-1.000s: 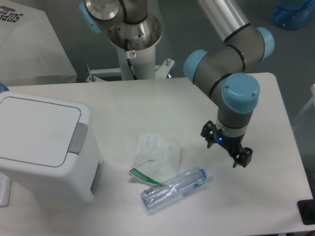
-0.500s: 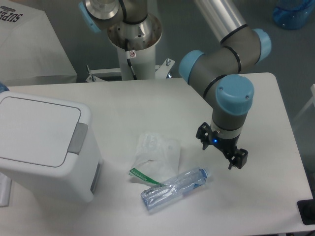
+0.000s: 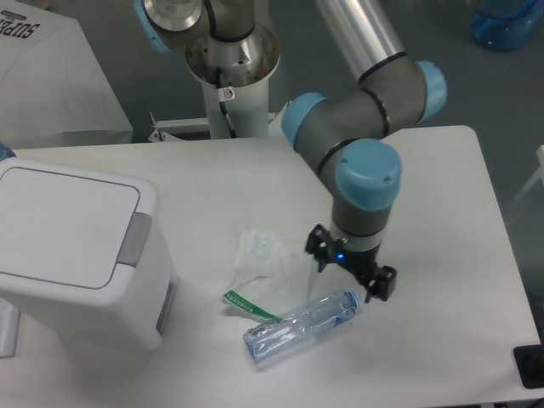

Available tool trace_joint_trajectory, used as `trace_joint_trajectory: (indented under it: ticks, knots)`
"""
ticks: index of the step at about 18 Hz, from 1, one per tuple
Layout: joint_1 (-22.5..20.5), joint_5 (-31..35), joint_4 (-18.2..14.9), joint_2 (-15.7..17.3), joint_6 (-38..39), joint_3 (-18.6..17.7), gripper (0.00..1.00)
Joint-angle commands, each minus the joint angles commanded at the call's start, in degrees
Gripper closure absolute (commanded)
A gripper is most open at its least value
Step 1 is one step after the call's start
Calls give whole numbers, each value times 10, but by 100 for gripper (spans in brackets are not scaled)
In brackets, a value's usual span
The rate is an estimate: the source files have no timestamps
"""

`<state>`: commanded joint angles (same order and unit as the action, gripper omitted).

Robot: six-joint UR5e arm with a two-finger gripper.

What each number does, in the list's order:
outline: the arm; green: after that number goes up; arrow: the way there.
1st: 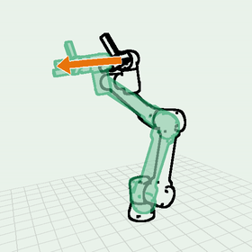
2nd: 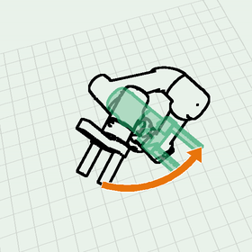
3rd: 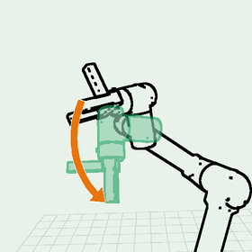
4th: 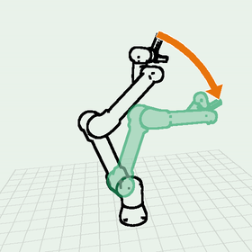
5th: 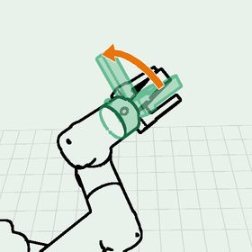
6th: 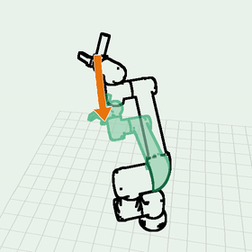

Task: Open the trash can
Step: 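Move the gripper down toward the tissue and water bottle, then raise the gripper and swing it over the white trash bin lid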

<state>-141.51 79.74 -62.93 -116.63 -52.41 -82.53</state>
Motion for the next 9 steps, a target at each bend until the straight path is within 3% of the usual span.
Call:
trace_joint_trajectory:
  ticks: [4,9]
  knots:
    - [14,-105,1,6,92,4,0]
    - [15,-203,0,48,158,-3,0]
